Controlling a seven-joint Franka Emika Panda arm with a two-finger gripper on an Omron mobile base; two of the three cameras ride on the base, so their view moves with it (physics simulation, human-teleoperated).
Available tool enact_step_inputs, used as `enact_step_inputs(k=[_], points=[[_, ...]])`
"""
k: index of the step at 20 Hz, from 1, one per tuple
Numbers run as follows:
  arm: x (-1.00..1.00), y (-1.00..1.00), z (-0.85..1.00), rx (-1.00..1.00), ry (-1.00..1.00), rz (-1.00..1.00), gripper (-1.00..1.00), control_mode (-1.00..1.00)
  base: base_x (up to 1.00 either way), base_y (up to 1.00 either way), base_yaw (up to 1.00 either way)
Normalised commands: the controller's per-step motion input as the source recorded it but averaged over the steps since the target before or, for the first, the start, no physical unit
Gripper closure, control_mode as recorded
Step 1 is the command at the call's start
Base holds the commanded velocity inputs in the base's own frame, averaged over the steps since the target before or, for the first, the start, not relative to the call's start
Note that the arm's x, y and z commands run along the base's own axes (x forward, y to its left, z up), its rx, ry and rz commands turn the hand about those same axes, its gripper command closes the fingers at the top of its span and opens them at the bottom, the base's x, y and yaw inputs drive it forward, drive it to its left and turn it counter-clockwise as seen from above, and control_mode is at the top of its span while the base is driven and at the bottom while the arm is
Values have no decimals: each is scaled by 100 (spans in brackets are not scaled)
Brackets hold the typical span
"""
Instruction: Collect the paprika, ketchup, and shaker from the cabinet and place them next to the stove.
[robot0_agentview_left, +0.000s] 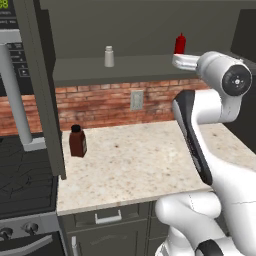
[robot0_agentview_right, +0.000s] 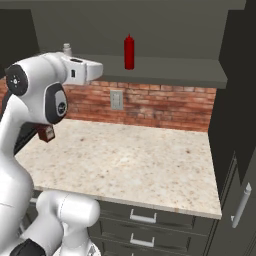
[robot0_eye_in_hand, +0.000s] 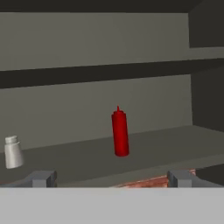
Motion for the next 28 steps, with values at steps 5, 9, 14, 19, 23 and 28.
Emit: enact_step_inputs(k=[5, 9, 14, 19, 23, 28], points=[[50, -23, 0, 0, 3, 0, -100, -100, 0, 0, 0], [48, -37, 0, 0, 1, 0, -100, -100, 0, 0, 0], [41, -32, 0, 0, 1, 0, -100, -100, 0, 0, 0], [27, -7, 0, 0, 0, 0, -100, -100, 0, 0, 0], [25, 0, 0, 0, 1, 0, -100, -100, 0, 0, 0], [29, 0, 0, 0, 2, 0, -100, -100, 0, 0, 0]])
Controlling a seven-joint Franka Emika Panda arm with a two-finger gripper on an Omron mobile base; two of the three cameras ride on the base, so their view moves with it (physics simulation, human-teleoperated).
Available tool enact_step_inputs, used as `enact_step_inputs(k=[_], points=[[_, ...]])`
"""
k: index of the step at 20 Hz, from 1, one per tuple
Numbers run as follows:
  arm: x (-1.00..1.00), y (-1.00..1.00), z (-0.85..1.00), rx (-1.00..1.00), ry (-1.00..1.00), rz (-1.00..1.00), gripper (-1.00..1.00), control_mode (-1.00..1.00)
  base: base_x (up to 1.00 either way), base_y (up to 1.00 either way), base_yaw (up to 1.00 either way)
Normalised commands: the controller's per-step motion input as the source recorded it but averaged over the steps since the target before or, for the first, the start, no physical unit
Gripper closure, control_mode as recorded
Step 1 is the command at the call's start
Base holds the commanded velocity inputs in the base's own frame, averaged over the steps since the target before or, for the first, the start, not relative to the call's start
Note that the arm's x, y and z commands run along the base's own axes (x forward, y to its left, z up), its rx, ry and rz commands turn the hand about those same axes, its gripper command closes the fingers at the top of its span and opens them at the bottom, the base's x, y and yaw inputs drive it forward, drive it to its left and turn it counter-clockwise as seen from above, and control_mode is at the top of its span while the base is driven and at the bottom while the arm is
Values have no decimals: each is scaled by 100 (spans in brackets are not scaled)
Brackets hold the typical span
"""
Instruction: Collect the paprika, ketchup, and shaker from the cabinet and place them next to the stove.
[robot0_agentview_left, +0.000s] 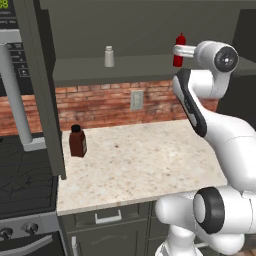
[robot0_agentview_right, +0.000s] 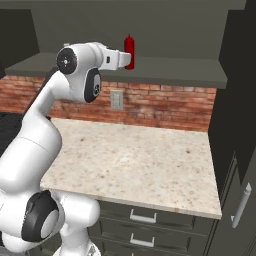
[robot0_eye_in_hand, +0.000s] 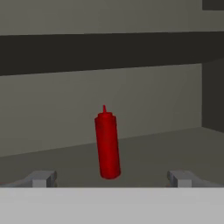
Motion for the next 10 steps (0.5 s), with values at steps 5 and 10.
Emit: enact_step_inputs(k=[5, 10], points=[[30, 0, 0, 0, 1, 0, -100, -100, 0, 0, 0], [30, 0, 0, 0, 1, 0, -100, -100, 0, 0, 0]])
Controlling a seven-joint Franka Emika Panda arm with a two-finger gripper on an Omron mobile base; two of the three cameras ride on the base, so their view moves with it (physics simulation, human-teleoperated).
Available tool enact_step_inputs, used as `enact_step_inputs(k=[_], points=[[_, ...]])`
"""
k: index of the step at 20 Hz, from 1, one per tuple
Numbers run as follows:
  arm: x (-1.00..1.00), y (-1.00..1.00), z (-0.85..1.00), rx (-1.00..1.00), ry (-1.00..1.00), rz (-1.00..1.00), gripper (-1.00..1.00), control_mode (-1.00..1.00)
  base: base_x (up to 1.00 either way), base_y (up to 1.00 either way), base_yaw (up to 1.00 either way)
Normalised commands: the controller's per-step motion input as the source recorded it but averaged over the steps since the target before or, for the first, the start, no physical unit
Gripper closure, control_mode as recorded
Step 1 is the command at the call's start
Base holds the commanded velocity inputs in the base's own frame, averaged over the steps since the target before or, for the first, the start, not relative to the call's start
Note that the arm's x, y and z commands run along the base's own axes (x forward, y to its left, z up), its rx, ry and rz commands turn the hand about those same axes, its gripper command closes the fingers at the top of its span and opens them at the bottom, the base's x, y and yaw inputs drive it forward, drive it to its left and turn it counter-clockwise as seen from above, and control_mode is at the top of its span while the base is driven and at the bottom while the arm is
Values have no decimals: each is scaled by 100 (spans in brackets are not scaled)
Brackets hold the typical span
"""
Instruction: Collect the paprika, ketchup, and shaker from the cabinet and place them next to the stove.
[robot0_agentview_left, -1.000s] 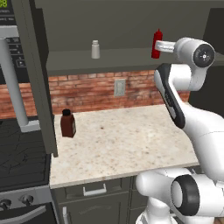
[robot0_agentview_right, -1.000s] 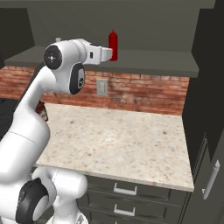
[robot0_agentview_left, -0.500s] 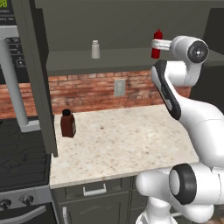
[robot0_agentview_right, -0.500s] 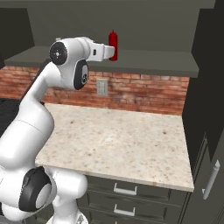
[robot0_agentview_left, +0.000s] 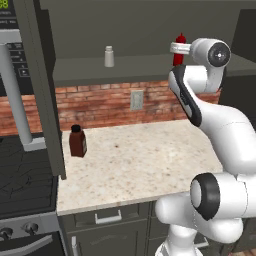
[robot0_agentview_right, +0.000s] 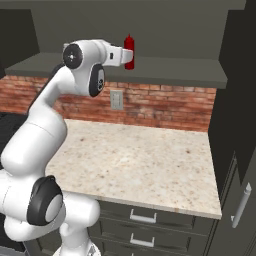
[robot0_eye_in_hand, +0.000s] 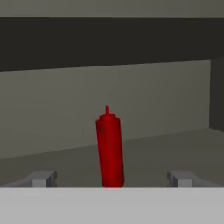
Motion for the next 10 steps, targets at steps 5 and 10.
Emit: enact_step_inputs(k=[5, 10], points=[[33, 0, 0, 0, 1, 0, -100, -100, 0, 0, 0], [33, 0, 0, 0, 1, 0, -100, -100, 0, 0, 0]])
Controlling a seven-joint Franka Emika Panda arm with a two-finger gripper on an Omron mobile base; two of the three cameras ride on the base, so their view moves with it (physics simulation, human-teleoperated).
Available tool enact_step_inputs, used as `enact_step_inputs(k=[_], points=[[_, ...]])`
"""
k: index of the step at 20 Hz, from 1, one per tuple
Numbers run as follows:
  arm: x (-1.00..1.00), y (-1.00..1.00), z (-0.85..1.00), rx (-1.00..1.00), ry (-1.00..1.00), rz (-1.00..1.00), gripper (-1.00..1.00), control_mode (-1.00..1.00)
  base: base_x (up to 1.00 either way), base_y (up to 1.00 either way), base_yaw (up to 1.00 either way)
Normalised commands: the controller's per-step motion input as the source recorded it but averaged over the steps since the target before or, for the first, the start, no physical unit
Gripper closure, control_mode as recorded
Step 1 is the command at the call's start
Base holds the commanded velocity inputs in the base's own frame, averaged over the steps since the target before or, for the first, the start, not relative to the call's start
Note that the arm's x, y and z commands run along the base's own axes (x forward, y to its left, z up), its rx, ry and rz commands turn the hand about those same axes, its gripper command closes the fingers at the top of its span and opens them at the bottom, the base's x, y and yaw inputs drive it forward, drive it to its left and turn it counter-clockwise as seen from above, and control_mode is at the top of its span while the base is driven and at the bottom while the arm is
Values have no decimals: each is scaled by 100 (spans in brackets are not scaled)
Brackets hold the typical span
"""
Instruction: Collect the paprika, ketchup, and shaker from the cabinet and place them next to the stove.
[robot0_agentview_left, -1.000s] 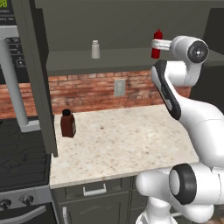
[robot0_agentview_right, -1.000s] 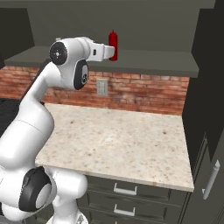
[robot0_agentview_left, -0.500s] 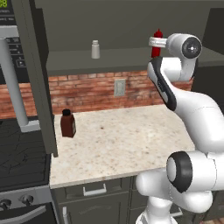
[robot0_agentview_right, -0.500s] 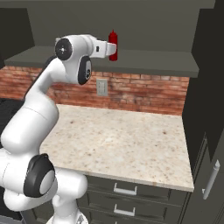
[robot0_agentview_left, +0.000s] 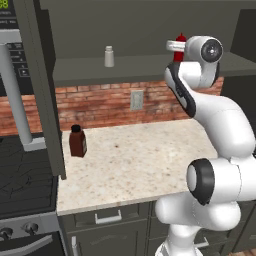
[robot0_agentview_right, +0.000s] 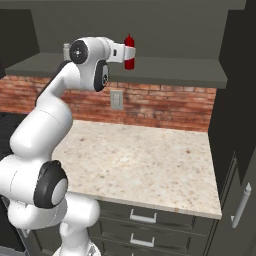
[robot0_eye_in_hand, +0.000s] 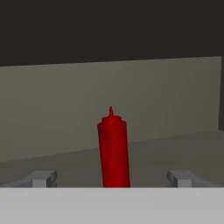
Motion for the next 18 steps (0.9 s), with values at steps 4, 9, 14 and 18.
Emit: enact_step_inputs(k=[4, 9, 14, 18], points=[[29, -3, 0, 0, 1, 0, -100, -100, 0, 0, 0], [26, -1, 0, 0, 0, 0, -100, -100, 0, 0, 0], [21, -6, -4, 0, 0, 0, -100, -100, 0, 0, 0], [18, -8, -9, 0, 0, 0, -100, -100, 0, 0, 0]])
